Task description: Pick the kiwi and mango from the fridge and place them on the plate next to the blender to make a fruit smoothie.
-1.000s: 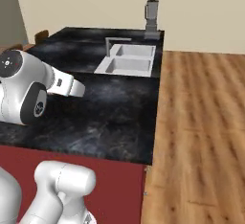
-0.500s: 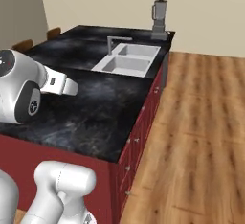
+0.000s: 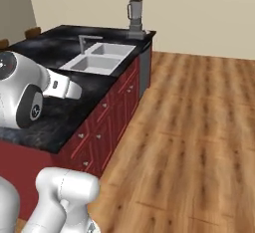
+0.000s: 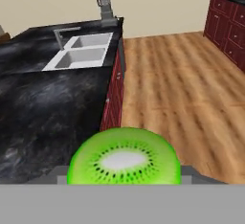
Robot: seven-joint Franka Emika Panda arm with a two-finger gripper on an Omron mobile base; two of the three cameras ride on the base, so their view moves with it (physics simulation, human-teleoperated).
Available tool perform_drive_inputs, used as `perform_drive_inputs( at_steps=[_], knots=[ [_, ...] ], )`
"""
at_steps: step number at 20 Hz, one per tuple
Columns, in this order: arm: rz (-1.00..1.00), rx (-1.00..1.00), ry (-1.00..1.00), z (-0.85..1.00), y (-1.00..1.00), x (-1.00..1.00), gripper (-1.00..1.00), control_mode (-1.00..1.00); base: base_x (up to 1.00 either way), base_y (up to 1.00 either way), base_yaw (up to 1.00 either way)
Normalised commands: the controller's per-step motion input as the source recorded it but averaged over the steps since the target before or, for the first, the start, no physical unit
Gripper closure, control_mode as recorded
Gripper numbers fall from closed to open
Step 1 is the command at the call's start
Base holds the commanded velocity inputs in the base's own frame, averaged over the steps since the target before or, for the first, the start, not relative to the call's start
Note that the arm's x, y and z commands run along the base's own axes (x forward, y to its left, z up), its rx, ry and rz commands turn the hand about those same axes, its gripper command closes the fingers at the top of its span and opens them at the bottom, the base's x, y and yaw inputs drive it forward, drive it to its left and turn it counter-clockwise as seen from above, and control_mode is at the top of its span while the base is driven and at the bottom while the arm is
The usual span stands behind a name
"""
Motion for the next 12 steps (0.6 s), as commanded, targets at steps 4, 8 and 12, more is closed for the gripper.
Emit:
perform_drive_inputs(
  at_steps=[4,8,12],
  knots=[
    [0.00,0.00,0.00,0.00,0.00,0.00,1.00,1.00,0.70,-1.00,-0.03],
    [0.00,0.00,0.00,0.00,0.00,0.00,1.00,1.00,1.00,-0.72,-0.02],
    [0.00,0.00,0.00,0.00,0.00,0.00,1.00,1.00,1.00,-0.43,0.00]
  ],
)
